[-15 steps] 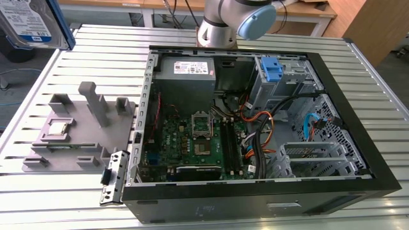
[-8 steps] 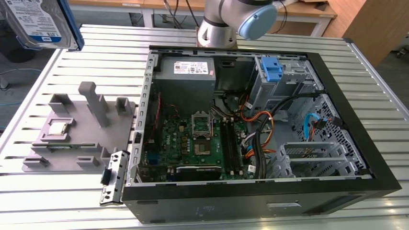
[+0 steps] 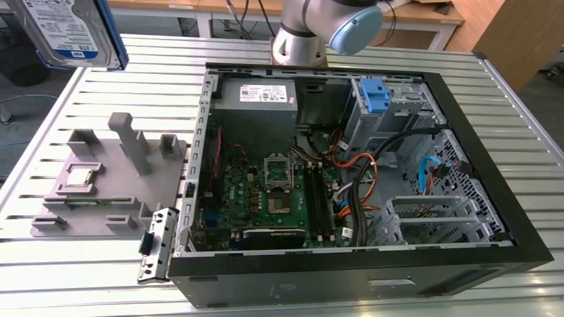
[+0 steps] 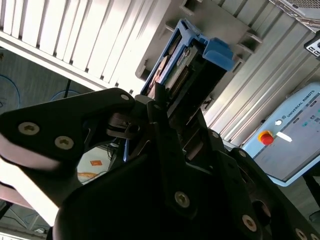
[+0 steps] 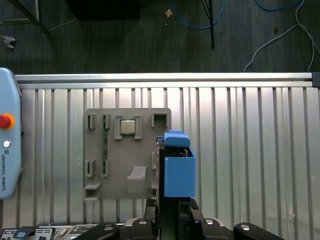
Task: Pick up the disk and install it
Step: 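Pick up the disk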
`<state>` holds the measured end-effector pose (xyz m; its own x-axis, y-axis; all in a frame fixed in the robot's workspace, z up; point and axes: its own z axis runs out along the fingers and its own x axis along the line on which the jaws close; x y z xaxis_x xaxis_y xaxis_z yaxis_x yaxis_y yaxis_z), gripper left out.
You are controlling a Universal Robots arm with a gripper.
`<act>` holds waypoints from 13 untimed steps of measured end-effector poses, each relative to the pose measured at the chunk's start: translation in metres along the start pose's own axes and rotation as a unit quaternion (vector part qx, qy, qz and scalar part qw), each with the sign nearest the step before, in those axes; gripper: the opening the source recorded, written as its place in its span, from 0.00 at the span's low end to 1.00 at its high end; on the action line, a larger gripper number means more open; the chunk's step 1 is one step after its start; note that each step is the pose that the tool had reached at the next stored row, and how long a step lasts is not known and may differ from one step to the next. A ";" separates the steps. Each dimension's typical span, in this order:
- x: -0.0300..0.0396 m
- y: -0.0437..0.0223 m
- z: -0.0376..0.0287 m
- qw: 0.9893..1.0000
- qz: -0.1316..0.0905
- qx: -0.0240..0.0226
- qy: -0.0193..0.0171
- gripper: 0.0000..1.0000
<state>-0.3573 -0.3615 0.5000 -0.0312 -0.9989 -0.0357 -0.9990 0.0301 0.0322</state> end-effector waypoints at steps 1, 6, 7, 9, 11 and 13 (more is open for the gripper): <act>-0.0001 -0.0026 -0.0001 1.000 0.000 0.000 0.000 0.35; -0.0005 -0.0156 -0.0005 1.000 0.000 0.000 0.000 0.35; -0.0006 -0.0183 -0.0006 1.000 0.000 0.000 0.000 0.35; -0.0007 -0.0238 -0.0007 1.000 0.000 0.000 0.000 0.35; -0.0009 -0.0291 -0.0008 1.000 0.000 0.000 0.000 0.35; -0.0011 -0.0346 -0.0010 1.000 0.000 0.000 0.000 0.35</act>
<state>-0.3227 -0.3615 0.5000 -0.0312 -0.9989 -0.0357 -0.9990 0.0300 0.0323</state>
